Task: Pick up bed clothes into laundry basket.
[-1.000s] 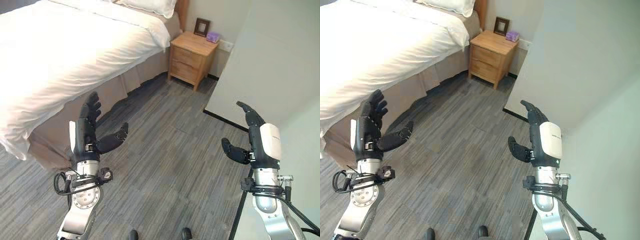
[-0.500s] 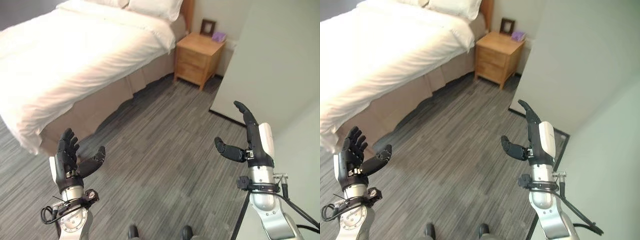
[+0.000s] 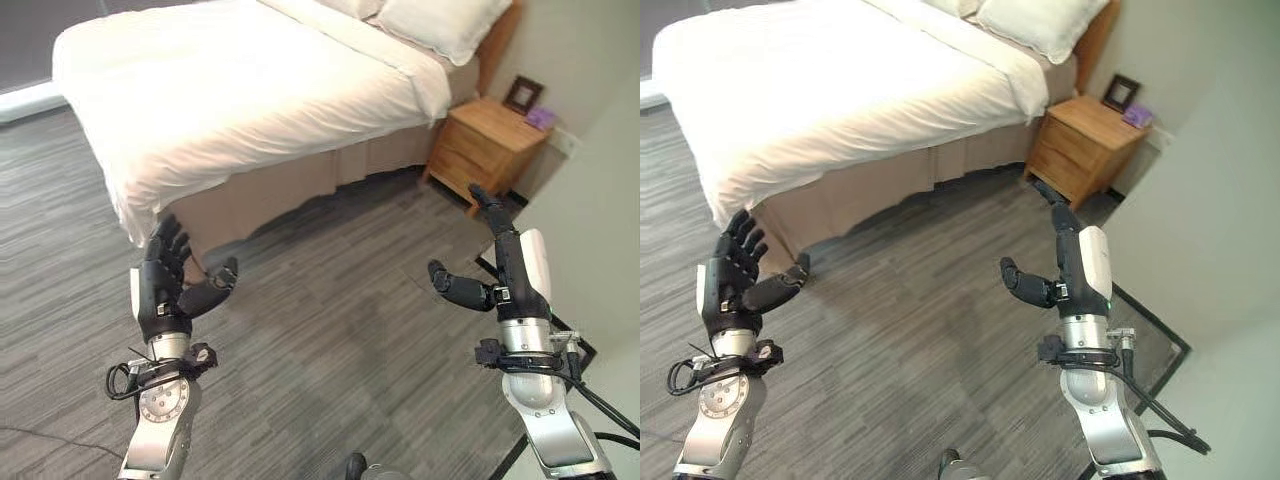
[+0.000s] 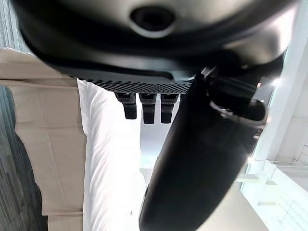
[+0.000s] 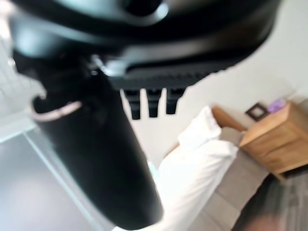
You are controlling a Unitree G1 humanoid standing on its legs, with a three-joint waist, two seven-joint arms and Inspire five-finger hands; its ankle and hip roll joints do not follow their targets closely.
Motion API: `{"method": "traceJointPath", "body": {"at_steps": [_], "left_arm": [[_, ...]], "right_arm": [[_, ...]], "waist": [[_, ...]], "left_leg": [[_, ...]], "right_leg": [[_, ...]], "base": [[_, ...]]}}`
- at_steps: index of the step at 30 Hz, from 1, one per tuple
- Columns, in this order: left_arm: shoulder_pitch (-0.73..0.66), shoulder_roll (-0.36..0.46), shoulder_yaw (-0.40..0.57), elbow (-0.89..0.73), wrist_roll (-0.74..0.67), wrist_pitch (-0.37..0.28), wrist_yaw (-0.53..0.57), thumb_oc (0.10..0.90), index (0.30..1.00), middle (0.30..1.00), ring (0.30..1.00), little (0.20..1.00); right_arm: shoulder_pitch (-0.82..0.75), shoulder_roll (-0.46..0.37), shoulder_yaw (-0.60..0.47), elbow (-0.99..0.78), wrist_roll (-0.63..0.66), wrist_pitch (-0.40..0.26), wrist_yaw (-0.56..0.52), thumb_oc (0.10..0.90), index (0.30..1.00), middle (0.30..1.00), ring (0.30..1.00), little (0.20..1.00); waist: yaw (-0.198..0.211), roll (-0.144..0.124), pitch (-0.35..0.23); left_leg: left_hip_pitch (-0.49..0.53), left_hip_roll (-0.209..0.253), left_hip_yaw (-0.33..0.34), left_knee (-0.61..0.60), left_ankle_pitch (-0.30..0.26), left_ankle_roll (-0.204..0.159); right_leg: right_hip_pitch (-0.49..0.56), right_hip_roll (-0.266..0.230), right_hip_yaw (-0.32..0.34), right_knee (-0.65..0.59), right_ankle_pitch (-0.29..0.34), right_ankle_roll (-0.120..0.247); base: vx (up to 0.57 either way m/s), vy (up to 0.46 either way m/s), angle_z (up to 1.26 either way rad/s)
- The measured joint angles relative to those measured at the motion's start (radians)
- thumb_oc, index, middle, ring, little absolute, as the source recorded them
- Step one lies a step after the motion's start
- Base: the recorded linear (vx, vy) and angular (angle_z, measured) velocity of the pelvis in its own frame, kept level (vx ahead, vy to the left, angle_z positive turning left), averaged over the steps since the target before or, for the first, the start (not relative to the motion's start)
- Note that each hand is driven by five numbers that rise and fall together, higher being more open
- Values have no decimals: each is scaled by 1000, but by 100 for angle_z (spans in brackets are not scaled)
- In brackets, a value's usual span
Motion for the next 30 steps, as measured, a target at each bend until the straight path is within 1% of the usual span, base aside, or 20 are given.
{"method": "traceJointPath", "body": {"at_steps": [2, 3, 4, 5, 6, 7, 9, 10, 11, 12, 13, 14, 16, 17, 18, 19, 22, 24, 27, 30], "left_arm": [[0, 2, -7, 1, 0, 14, -12, 800, 900, 900, 900, 900], [-3, 4, -3, 1, 1, 13, -11, 800, 900, 900, 900, 900], [-7, 7, -1, -1, 1, 17, -9, 800, 900, 900, 900, 900], [-8, 6, -8, 1, 2, 19, -9, 800, 900, 900, 900, 900], [-20, 13, -9, 7, 7, 20, -10, 800, 900, 900, 900, 900], [-24, 24, -9, 10, 7, 27, -13, 800, 900, 900, 900, 900], [-20, 26, -10, 10, 7, 30, -28, 800, 900, 900, 900, 900], [-18, 22, -12, 8, 7, 30, -33, 800, 900, 900, 900, 900], [-11, 24, -10, 12, 5, 35, -31, 800, 900, 900, 900, 900], [-3, 23, -6, 12, 5, 36, -31, 800, 900, 900, 900, 900], [5, 26, -5, 13, 4, 37, -32, 800, 900, 900, 900, 900], [17, 31, -3, 13, 4, 37, -38, 800, 900, 900, 900, 900], [20, 45, 2, 7, 4, 37, -47, 800, 900, 900, 900, 900], [28, 71, 10, -2, 4, 37, -52, 800, 900, 900, 900, 900], [38, 85, 18, -10, 6, 37, -52, 800, 900, 900, 900, 900], [61, 80, 35, -21, 7, 36, -52, 800, 900, 900, 900, 900], [95, 59, 26, -24, 32, 37, -77, 800, 900, 900, 900, 900], [116, 54, 14, -23, 53, 36, -110, 800, 900, 900, 900, 900], [136, 42, 13, -21, 57, 37, -121, 800, 900, 900, 900, 900], [147, 36, 14, -20, 57, 37, -132, 800, 900, 900, 900, 900]], "right_arm": [[-3, 27, 4, 2, 32, 1, 18, 800, 900, 900, 900, 900], [-16, 52, 5, 9, 45, 1, 28, 800, 900, 900, 900, 900], [-22, 69, 17, 9, 61, 13, 31, 800, 900, 900, 900, 900], [-16, 54, 28, 8, 66, 15, 44, 800, 900, 900, 900, 900], [-15, 76, 35, 8, 69, 14, 49, 800, 900, 900, 900, 900], [-16, 95, 50, 8, 73, 14, 53, 800, 900, 900, 900, 900], [-15, 97, 64, 7, 75, 13, 63, 800, 900, 900, 900, 900], [-15, 93, 67, 7, 75, 13, 71, 800, 900, 900, 900, 900], [-16, 94, 82, 6, 74, 13, 89, 800, 900, 900, 900, 900], [-16, 94, 93, 6, 75, 14, 91, 800, 900, 900, 900, 900], [-15, 94, 103, 6, 75, 14, 94, 800, 900, 900, 900, 900], [-7, 94, 111, 6, 76, 15, 110, 800, 900, 900, 900, 900], [4, 94, 113, 4, 88, 15, 129, 800, 900, 900, 900, 900], [8, 96, 122, 4, 93, 15, 140, 800, 900, 900, 900, 900], [5, 97, 132, 6, 105, 15, 146, 800, 900, 900, 900, 900], [-11, 96, 144, 8, 126, 15, 161, 800, 900, 900, 900, 900], [-12, 62, 142, 10, 161, 18, 177, 800, 900, 900, 900, 900], [-7, 13, 135, 8, 186, 17, 180, 800, 900, 900, 900, 900], [-6, 9, 113, 8, 222, 15, 199, 800, 900, 900, 900, 900], [-2, 6, 113, 8, 249, 15, 223, 800, 900, 900, 900, 900]], "waist": [[-26, -9, 4], [-26, -17, 13], [-33, -34, 27], [-41, -34, 28], [-49, -51, 29], [-46, -68, 31], [-46, -58, 35], [-44, -47, 44], [-16, -18, 61], [-10, -14, 64], [0, -4, 67], [21, 12, 60], [39, 2, 47], [59, -28, 29], [78, -47, 17], [99, -46, 7], [68, -5, -4], [49, -1, -20], [33, -1, -29], [34, 3, -38]], "left_leg": [[20, -36, 0, -62, 29, 15], [2, -28, 0, -26, 27, 22], [-1, -23, 9, -29, 47, 32], [17, -36, 0, -62, 48, 42], [28, -69, -6, -99, 39, 58], [26, -87, -13, -120, 43, 69], [-9, -91, -38, -106, 52, 88], [-11, -92, -50, -115, 49, 98], [-11, -90, -59, -122, 62, 102], [-10, -93, -68, -121, 65, 103], [-5, -98, -77, -124, 69, 98], [0, -106, -91, -146, 86, 87], [4, -120, -108, -178, 112, 68], [8, -142, -111, -208, 140, 49], [15, -149, -104, -225, 157, 31], [10, -132, -78, -225, 170, 9], [8, -68, -80, -225, 196, -28], [15, -23, -78, -225, 210, -49], [13, 8, -80, -225, 222, -65], [12, 14, -85, -225, 225, -68]], "right_leg": [[-37, -36, 3, 86, -1, 6], [-84, -54, 13, 170, -3, 10], [-130, -98, 21, 271, -3, 45], [-169, -116, 36, 356, -7, 89], [-215, -138, 99, 427, -40, 137], [-216, -139, 149, 389, -62, 171], [-213, -165, 179, 388, -65, 170], [-202, -179, 179, 373, -63, 173], [-158, -217, 194, 318, -54, 160], [-128, -247, 196, 287, -45, 151], [-103, -258, 218, 249, -42, 156], [-46, -271, 262, 133, -24, 181], [20, -268, 278, 1, 9, 220], [29, -262, 279, -25, 74, 219], [29, -264, 245, -37, 65, 250], [33, -238, 252, -76, 40, 247], [30, -169, 254, -76, 29, 226], [32, -127, 255, -77, 12, 198], [31, -94, 255, -77, 5, 184], [34, -88, 250, -77, 2, 179]], "base": [[-205, 209, 12], [-111, 41, -9], [-199, 76, -11], [-196, 70, 1], [-255, 50, 11], [-164, -2, 14], [-103, -2, 34], [-64, -43, 43], [-67, -82, 32], [-10, -124, 26], [26, -122, 27], [22, -130, 24], [-14, -107, 29], [-27, -87, 9], [-44, -165, -42], [-21, -131, -47], [-30, -148, -18], [-35, -170, -13], [-4, -117, -3], [-1, -135, 6]]}}
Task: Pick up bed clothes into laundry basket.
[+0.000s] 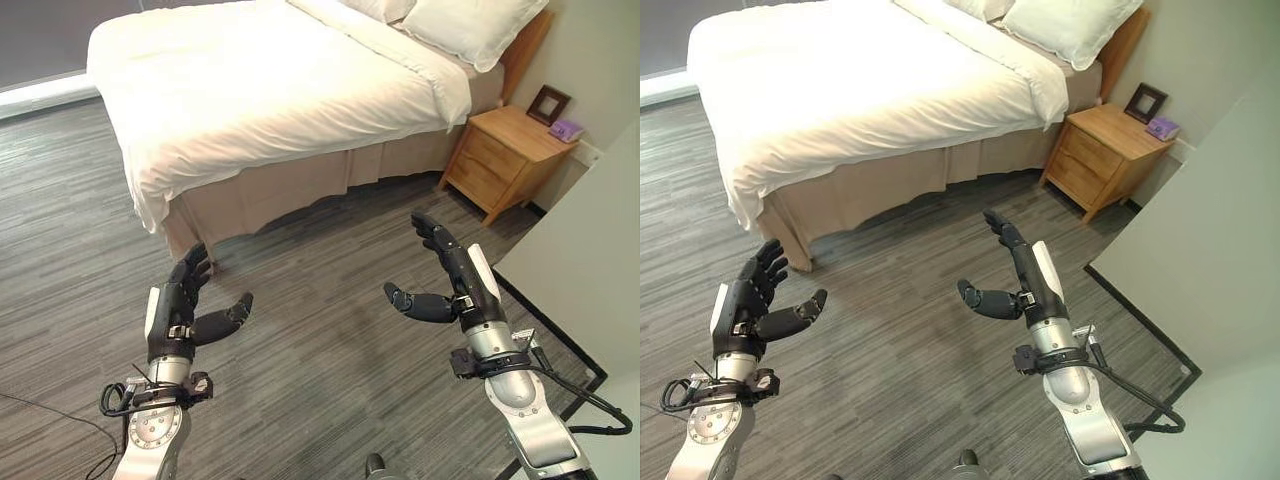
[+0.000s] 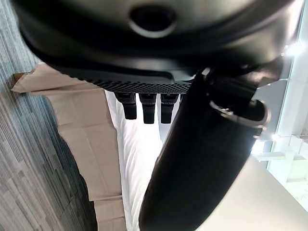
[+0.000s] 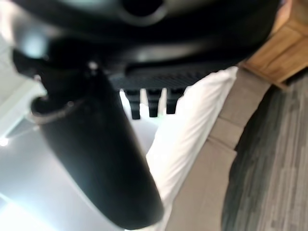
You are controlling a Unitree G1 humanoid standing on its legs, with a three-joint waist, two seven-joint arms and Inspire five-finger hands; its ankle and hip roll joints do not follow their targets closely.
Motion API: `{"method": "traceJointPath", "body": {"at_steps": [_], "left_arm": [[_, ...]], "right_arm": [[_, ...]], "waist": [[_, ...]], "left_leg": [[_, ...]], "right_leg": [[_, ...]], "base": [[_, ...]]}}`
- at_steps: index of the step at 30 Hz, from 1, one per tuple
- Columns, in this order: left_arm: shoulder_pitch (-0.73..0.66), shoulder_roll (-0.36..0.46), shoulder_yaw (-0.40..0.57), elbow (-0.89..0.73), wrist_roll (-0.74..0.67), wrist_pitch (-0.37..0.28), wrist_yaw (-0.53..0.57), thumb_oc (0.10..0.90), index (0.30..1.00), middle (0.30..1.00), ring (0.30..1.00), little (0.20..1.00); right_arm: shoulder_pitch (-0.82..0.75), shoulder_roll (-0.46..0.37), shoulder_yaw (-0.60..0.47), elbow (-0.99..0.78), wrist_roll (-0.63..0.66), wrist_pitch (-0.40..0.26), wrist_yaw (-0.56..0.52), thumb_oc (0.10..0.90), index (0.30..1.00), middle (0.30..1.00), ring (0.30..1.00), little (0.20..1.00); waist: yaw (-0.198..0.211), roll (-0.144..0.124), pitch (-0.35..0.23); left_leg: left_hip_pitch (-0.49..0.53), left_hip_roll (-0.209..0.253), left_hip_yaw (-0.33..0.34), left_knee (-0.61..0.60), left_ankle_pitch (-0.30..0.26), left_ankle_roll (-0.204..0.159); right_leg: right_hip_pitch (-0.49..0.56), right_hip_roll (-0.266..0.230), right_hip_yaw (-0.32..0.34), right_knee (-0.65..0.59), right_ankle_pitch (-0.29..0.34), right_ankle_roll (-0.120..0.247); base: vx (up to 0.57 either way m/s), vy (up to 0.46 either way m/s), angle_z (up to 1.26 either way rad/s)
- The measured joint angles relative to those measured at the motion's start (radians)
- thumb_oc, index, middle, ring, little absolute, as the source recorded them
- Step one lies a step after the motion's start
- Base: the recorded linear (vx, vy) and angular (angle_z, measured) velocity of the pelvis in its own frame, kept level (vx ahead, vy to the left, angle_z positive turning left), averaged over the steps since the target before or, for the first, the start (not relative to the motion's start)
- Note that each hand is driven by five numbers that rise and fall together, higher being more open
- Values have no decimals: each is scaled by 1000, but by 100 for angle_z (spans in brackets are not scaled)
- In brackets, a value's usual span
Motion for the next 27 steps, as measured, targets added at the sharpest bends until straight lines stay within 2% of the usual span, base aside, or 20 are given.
{"method": "traceJointPath", "body": {"at_steps": [2, 5, 10, 16, 27], "left_arm": [[12, -11, 7, 6, 0, 0, -15, 800, 900, 900, 900, 900], [19, -14, 7, 38, -1, 1, -16, 800, 900, 900, 900, 900], [21, -14, 8, 76, 0, 24, -17, 800, 900, 900, 900, 900], [40, -15, 8, 76, 0, 25, -53, 800, 900, 900, 900, 900], [74, -16, 29, 76, 20, 25, -53, 800, 900, 900, 900, 900]], "right_arm": [[-2, -43, 35, 0, 10, -1, 33, 800, 900, 900, 900, 900], [-3, -48, 88, 1, 10, -1, 72, 800, 900, 900, 900, 900], [-3, -49, 110, 1, 12, -2, 107, 800, 900, 900, 900, 900], [-5, -98, 182, 5, 7, -2, 135, 800, 900, 900, 900, 900], [-4, -96, 172, 4, -5, -2, 138, 800, 900, 900, 900, 900]], "waist": [[1, 1, -14], [17, 6, -40], [32, 9, -45], [32, 11, -53], [35, 18, -53]], "left_leg": [[0, 1, -15, 0, 2, 0], [1, 9, -24, 0, 4, -2], [0, 13, -38, 0, 11, -5], [-9, 29, -54, -1, 21, -8], [-13, 37, -61, -1, 24, -10]], "right_leg": [[11, 2, -10, 0, -4, -7], [20, 9, -23, 0, -8, -11], [29, 13, -32, -1, -10, -14], [31, 25, -42, -1, -12, -19], [31, 33, -49, -1, -14, -22]], "base": [[1, -108, 19], [8, -71, 11], [-8, -92, 7], [-12, -55, 6], [-4, -14, 1]]}}
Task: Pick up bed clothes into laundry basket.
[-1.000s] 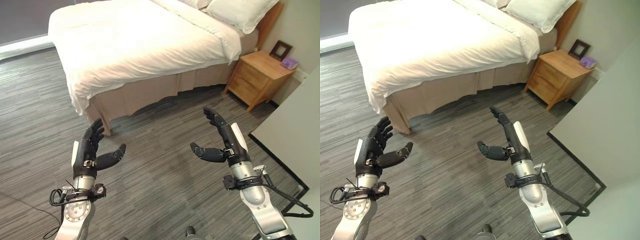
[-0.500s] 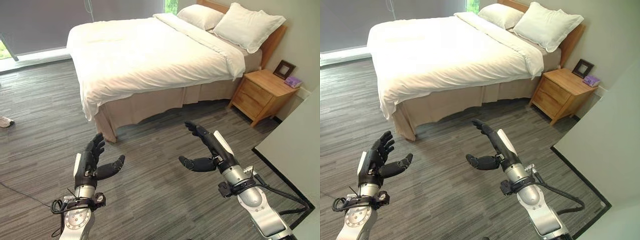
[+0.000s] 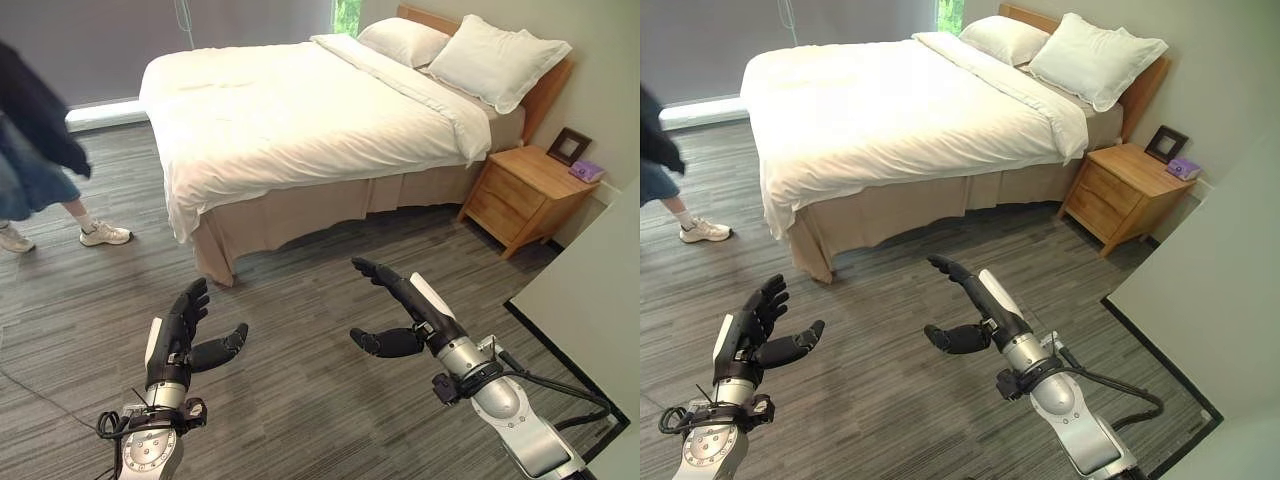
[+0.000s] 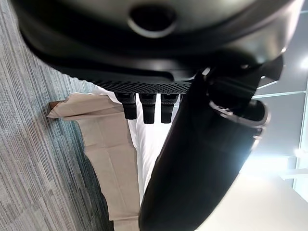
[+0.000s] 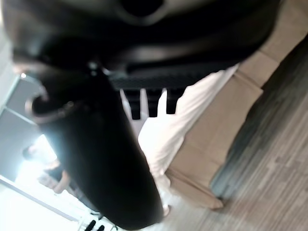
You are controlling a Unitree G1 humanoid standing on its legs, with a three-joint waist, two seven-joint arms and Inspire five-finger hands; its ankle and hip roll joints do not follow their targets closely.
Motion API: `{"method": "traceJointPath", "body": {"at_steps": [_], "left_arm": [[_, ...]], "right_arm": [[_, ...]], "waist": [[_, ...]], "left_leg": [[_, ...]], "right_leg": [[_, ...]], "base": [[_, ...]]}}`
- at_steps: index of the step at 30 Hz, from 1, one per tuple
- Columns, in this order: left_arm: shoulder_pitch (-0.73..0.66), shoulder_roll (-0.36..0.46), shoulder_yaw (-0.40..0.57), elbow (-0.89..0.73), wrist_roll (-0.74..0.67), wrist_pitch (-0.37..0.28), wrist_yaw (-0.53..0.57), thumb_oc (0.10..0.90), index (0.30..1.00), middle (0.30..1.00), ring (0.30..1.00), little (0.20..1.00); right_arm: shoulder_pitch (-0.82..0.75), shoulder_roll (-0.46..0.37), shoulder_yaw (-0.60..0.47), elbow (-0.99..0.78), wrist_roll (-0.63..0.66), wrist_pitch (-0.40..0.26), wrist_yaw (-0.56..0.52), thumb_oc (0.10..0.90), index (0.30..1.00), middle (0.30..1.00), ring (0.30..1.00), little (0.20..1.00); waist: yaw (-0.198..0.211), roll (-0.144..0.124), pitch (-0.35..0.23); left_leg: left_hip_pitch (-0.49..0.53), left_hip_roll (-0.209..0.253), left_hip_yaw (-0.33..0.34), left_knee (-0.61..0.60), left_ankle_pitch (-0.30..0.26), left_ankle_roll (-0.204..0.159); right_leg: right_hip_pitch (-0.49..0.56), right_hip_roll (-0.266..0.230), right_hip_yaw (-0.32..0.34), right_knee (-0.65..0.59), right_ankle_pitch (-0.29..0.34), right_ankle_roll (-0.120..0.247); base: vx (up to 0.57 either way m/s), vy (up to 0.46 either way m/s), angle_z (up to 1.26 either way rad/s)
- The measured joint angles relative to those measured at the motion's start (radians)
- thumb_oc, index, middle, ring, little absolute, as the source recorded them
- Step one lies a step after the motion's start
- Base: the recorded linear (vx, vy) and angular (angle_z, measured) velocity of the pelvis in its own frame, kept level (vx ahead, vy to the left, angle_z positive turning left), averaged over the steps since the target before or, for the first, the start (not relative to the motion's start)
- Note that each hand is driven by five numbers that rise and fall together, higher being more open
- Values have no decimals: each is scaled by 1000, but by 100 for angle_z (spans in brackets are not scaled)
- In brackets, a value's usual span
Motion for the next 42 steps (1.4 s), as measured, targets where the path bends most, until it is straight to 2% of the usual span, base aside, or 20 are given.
{"method": "traceJointPath", "body": {"at_steps": [7, 19, 25, 26, 27, 28, 29, 30, 31, 32, 33, 35, 36, 38, 39, 40, 41, 42], "left_arm": [[-8, 0, 0, 36, 0, -1, 1, 800, 900, 900, 900, 900], [-10, 0, 0, 43, -3, -1, 3, 800, 900, 900, 900, 900], [-13, 0, 1, 67, -2, -1, 12, 800, 900, 900, 900, 900], [-29, 6, 1, 90, 3, -1, 20, 800, 900, 900, 900, 900], [-82, 20, 8, 139, 18, 1, 37, 800, 900, 900, 900, 900], [-138, 38, 10, 177, 21, 8, 59, 800, 900, 900, 900, 900], [-182, 53, 14, 209, 23, 19, 92, 800, 900, 900, 900, 900], [-191, 51, 17, 214, 25, 23, 106, 800, 900, 900, 900, 900], [-195, 46, 14, 216, 36, 24, 112, 800, 900, 900, 900, 900], [-195, 40, 4, 216, 40, 26, 112, 800, 900, 900, 900, 900], [-184, 35, -5, 216, 42, 32, 112, 800, 900, 900, 900, 900], [-164, 29, 1, 216, 51, 36, 113, 800, 900, 900, 900, 900], [-162, 4, 3, 217, 61, 37, 114, 800, 900, 900, 900, 900], [-151, -12, 3, 215, 63, 38, 111, 800, 900, 900, 900, 900], [-136, -25, 3, 202, 64, 44, 112, 800, 900, 900, 900, 900], [-136, -25, 3, 202, 64, 44, 112, 800, 900, 900, 900, 900], [-134, -14, 6, 194, 64, 45, 111, 800, 900, 900, 900, 900], [-137, -7, 8, 189, 66, 46, 110, 800, 900, 900, 900, 900]], "right_arm": [[0, 29, -12, 0, -5, 0, -15, 800, 900, 900, 900, 900], [1, 29, -13, 1, -4, 0, -15, 800, 900, 900, 900, 900], [-2, 27, -13, 3, -4, 0, -19, 800, 900, 900, 900, 900], [-10, 29, -10, 13, -4, -1, -27, 800, 900, 900, 900, 900], [-34, 47, -5, 46, -5, 1, -35, 800, 900, 900, 900, 900], [-48, 59, -7, 64, -5, 3, -40, 800, 900, 900, 900, 900], [-58, 58, -9, 69, -6, 3, -42, 800, 900, 900, 900, 900], [-66, 59, -12, 70, -8, 2, -54, 800, 900, 900, 900, 900], [-66, 67, -31, 73, -11, 4, -71, 800, 900, 900, 900, 900], [-65, 70, -51, 73, -11, 9, -92, 800, 900, 900, 900, 900], [-79, 59, -69, 73, -16, 11, -103, 800, 900, 900, 900, 900], [-79, 60, -77, 70, -29, 11, -110, 800, 900, 900, 900, 900], [-78, 57, -80, 75, -34, 25, -115, 800, 900, 900, 900, 900], [-73, 61, -78, 76, -45, 29, -115, 800, 900, 900, 900, 900], [-74, 68, -71, 82, -49, 29, -118, 800, 900, 900, 900, 900], [-74, 68, -71, 82, -49, 29, -118, 800, 900, 900, 900, 900], [-73, 110, -43, 94, -55, 35, -121, 800, 900, 900, 900, 900], [-73, 121, -30, 94, -57, 36, -121, 800, 900, 900, 900, 900]], "waist": [[-4, 7, 3], [-6, 27, 13], [-12, 58, 25], [-3, 61, 30], [13, 40, 48], [25, 12, 66], [44, -13, 79], [52, -27, 84], [47, -30, 96], [46, -33, 99], [79, -24, 106], [71, -16, 100], [72, 1, 97], [73, 7, 94], [72, 8, 89], [72, 8, 89], [73, -53, 66], [67, -71, 58]], "left_leg": [[-2, 0, -7, 0, 1, -1], [-2, 7, -9, 0, 3, -5], [-1, 13, -10, 3, 9, -10], [-13, 24, -15, 38, 10, -15], [-73, 61, -41, 158, 3, -25], [-149, 96, -63, 291, 18, -47], [-218, 134, -76, 394, 75, -76], [-241, 159, -64, 430, 90, -83], [-280, 187, -37, 488, 78, -91], [-304, 186, -5, 481, 42, -76], [-305, 154, 37, 404, 19, -67], [-290, 105, 89, 249, 2, -38], [-266, 77, 114, 136, 4, -36], [-224, 51, 122, 83, 0, -28], [-185, 15, 86, 42, 18, 22], [-185, 15, 86, 42, 18, 22], [-165, -47, 99, 34, 37, 116], [-165, -65, 101, 33, 40, 130]], "right_leg": [[4, 3, -10, 0, -4, -6], [4, 9, -11, 0, -5, -8], [3, 23, -7, 0, -11, -15], [-1, 29, -10, 7, -26, -26], [-23, 34, -9, 60, -70, -87], [-46, 34, -11, 105, -99, -120], [-31, 45, -15, 101, -95, -108], [-9, 52, -28, 78, -96, -114], [28, 67, -52, 48, -98, -114], [34, 67, -70, 34, -99, -117], [20, 61, -56, 34, -101, -119], [42, 62, -72, -5, -95, -115], [48, 69, -80, -5, -91, -118], [67, 69, -78, -7, -109, -85], [85, 59, -57, 1, -124, -62], [85, 59, -57, 1, -124, -62], [78, 0, -37, 23, -127, -27], [70, -22, -38, 37, -127, -26]], "base": [[1, -4, 2], [2, -13, 0], [20, -138, -1], [25, -216, -2], [32, -158, 11], [122, -137, 33], [191, -121, 44], [177, -51, 61], [156, 62, 65], [236, 177, 31], [307, 232, -1], [263, 217, 6], [354, 263, 18], [408, 258, -12], [312, 178, -17], [298, 198, -43], [292, 202, -26], [269, 227, -31]]}}
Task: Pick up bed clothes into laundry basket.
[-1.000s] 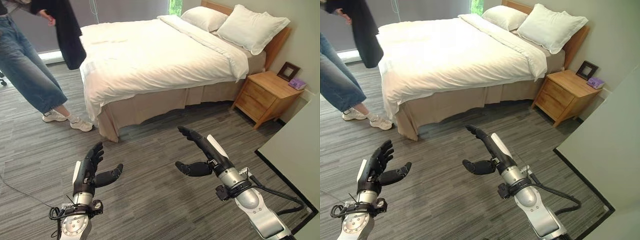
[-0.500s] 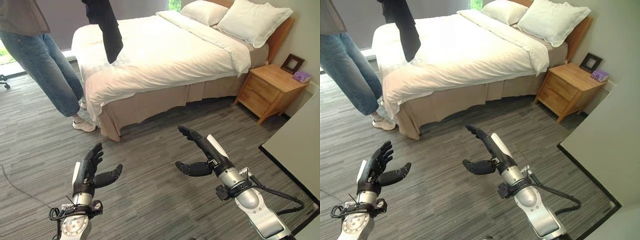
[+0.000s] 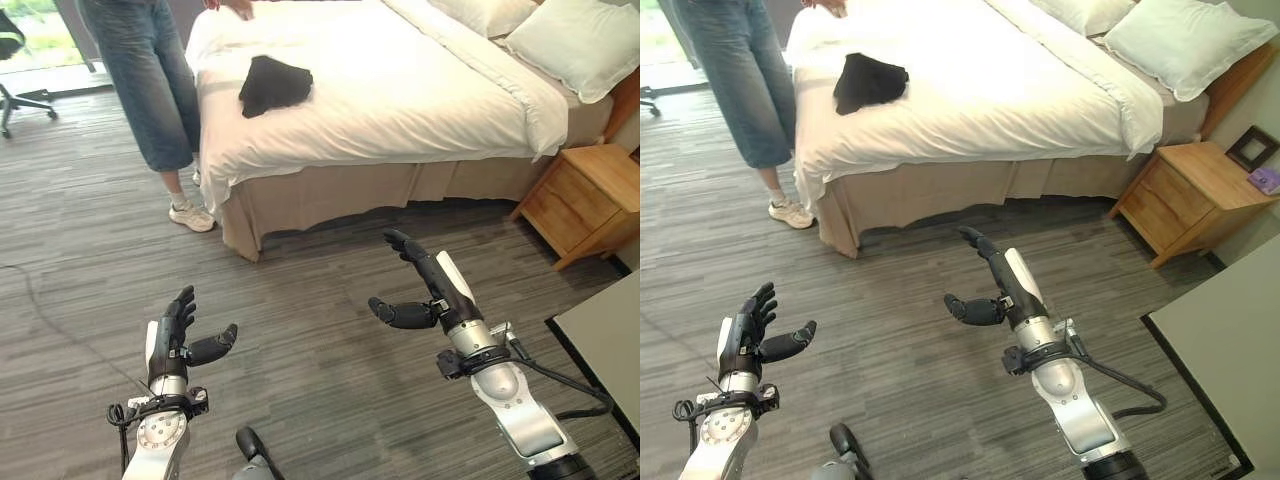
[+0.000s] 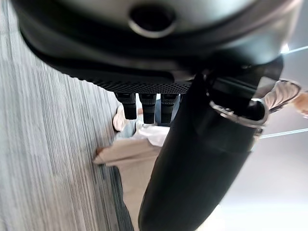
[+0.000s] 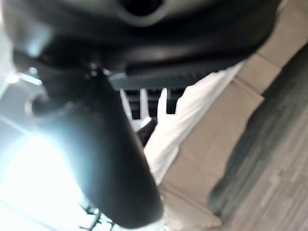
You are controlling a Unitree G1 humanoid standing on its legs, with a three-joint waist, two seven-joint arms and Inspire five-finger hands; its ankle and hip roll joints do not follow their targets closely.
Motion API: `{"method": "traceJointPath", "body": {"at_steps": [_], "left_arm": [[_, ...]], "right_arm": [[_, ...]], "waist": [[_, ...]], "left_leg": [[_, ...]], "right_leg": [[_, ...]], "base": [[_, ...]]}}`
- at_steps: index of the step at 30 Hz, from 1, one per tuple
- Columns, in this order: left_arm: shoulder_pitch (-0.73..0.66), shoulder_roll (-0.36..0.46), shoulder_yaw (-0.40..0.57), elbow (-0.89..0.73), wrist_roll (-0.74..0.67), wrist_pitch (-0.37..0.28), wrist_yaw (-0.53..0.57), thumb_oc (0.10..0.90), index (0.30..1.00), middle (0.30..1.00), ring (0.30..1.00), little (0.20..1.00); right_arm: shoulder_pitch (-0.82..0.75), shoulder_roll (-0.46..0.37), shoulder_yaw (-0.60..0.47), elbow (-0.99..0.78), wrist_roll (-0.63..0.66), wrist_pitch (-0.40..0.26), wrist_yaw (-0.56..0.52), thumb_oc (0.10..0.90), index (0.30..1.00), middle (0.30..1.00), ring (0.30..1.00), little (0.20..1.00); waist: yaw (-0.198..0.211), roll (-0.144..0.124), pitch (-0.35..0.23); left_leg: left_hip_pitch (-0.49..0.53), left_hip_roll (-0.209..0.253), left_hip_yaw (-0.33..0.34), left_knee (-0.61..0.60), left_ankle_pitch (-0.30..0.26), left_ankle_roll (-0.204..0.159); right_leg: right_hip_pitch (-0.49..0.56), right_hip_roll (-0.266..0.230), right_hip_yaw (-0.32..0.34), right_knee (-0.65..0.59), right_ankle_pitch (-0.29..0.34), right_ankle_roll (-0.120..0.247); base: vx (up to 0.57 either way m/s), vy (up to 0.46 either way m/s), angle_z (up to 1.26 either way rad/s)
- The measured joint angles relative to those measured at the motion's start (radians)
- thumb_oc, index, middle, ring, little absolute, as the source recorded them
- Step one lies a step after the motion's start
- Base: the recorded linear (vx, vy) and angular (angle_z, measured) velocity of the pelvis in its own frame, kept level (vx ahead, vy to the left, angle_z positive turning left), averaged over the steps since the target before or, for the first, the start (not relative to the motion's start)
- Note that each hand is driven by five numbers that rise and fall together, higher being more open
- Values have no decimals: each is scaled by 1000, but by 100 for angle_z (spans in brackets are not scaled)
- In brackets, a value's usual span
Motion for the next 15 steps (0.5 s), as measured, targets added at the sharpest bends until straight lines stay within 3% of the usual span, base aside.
{"method": "traceJointPath", "body": {"at_steps": [1, 3, 4, 6, 7, 8, 9, 11, 12, 13, 15], "left_arm": [[-12, 11, -1, -5, 3, 3, -2, 800, 900, 900, 900, 900], [-51, 20, -7, -7, 12, 21, -2, 800, 900, 900, 900, 900], [-69, 35, -24, -18, 14, 22, 0, 800, 900, 900, 900, 900], [-82, 53, -31, -40, 23, 19, -3, 800, 900, 900, 900, 900], [-92, 71, -28, -55, 24, 18, 9, 800, 900, 900, 900, 900], [-105, 76, -28, -55, 23, 18, 9, 800, 900, 900, 900, 900], [-123, 79, -26, -61, 24, 18, 7, 800, 900, 900, 900, 900], [-119, 67, -23, -74, 22, 16, 6, 800, 900, 900, 900, 900], [-123, 56, -22, -73, 19, 16, 4, 800, 900, 900, 900, 900], [-118, 58, -22, -72, 19, 16, 0, 800, 900, 900, 900, 900], [-98, 58, -21, -70, 19, 17, -2, 800, 900, 900, 900, 900]], "right_arm": [[0, 16, 7, 0, -9, 1, 0, 800, 900, 900, 900, 900], [-1, 36, 23, 15, -18, 5, -1, 800, 900, 900, 900, 900], [-3, 37, 30, 19, -25, 5, -3, 800, 900, 900, 900, 900], [-3, 36, 37, 21, -29, 5, -4, 800, 900, 900, 900, 900], [-37, 35, 52, 23, -31, 5, -4, 800, 900, 900, 900, 900], [-49, 34, 53, 23, -32, 2, -4, 800, 900, 900, 900, 900], [-63, 31, 52, 23, -35, 1, -4, 800, 900, 900, 900, 900], [-72, 27, 50, 22, -37, -2, -7, 800, 900, 900, 900, 900], [-72, 20, 46, 24, -37, -2, -12, 800, 900, 900, 900, 900], [-72, 18, 47, 30, -37, -2, -12, 800, 900, 900, 900, 900], [-73, 17, 47, 55, -38, -2, -12, 800, 900, 900, 900, 900]], "waist": [[-3, -22, -3], [-7, -23, -1], [-20, -19, 2], [-32, -17, 4], [-18, -15, 5], [-24, -10, 8], [-38, -6, 10], [-41, 20, 20], [-55, 35, 30], [-53, 36, 36], [-47, 16, 27]], "left_leg": [[9, -18, 11, -2, -15, 7], [49, -25, 14, -18, -30, 18], [88, -45, 14, -25, -67, 37], [121, -51, -11, -32, -98, 61], [145, -53, -17, -33, -141, 46], [152, -52, -34, -33, -150, 44], [161, -54, -43, -32, -137, 27], [175, -34, -94, -34, -179, 30], [180, -17, -116, -32, -158, 1], [189, -15, -117, -32, -158, 0], [215, -7, -128, -33, -170, -10]], "right_leg": [[-11, -17, 2, 32, 7, 8], [-84, -52, 0, 236, 8, 26], [-143, -83, 24, 435, 32, 50], [-203, -115, 45, 544, -9, 84], [-287, -127, 55, 628, -20, 88], [-314, -120, 54, 629, -44, 64], [-357, -114, 47, 598, -54, 54], [-391, -79, 29, 441, -54, 35], [-399, -60, -2, 277, 1, -4], [-407, -51, -6, 188, 61, -3], [-401, -40, -16, 21, 171, -15]], "base": [[330, 310, -7], [236, 257, 1], [125, 112, 39], [233, 92, 28], [189, 35, 4], [391, 4, 39], [293, -16, 59], [316, -53, 64], [312, -79, 81], [316, -79, 81], [291, -70, 51]]}}
